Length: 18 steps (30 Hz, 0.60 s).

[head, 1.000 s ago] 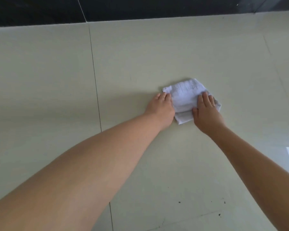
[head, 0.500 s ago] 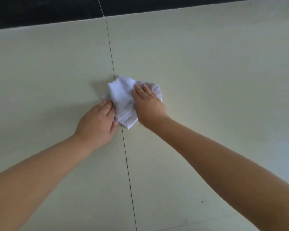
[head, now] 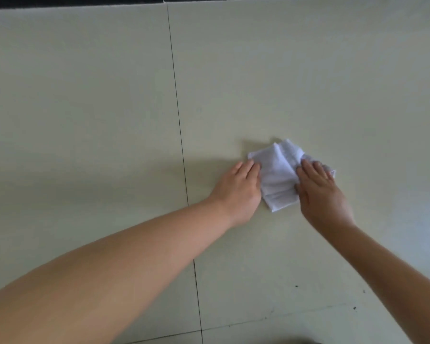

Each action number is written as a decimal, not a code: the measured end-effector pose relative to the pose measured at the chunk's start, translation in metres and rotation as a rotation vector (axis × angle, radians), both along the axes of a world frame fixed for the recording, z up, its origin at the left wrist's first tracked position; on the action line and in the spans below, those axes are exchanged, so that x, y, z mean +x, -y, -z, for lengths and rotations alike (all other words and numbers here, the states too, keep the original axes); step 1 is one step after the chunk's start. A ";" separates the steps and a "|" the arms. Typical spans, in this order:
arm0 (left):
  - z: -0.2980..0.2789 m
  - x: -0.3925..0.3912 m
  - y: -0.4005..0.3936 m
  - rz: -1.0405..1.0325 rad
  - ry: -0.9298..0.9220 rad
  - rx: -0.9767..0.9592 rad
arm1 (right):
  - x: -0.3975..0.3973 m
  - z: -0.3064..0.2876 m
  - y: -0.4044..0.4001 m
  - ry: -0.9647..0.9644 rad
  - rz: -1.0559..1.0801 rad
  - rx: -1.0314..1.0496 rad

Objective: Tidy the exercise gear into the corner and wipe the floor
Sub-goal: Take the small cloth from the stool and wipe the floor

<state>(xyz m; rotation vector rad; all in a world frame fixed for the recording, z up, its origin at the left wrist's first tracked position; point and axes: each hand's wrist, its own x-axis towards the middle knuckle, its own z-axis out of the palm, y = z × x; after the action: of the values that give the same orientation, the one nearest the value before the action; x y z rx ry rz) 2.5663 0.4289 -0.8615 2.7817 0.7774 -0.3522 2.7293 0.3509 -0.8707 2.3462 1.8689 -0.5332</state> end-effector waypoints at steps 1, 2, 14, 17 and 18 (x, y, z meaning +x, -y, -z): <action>0.006 0.010 -0.012 -0.004 -0.023 0.078 | 0.005 -0.001 -0.014 -0.009 0.069 0.040; 0.008 0.018 -0.027 -0.005 -0.051 0.104 | 0.008 -0.003 -0.031 0.003 0.103 0.054; 0.004 -0.095 -0.103 -0.417 -0.084 0.147 | -0.098 0.008 -0.175 -0.102 -0.122 0.016; 0.004 -0.122 -0.070 -0.412 -0.161 0.129 | -0.116 0.014 -0.126 -0.150 -0.155 0.109; 0.005 -0.125 -0.059 -0.362 -0.167 0.135 | -0.116 0.016 -0.106 -0.126 -0.181 0.181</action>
<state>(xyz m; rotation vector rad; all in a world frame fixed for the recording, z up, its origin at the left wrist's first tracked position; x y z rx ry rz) 2.4414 0.4874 -0.8660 2.6773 1.3646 -0.4799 2.6130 0.4567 -0.8867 2.2628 2.2476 -0.5233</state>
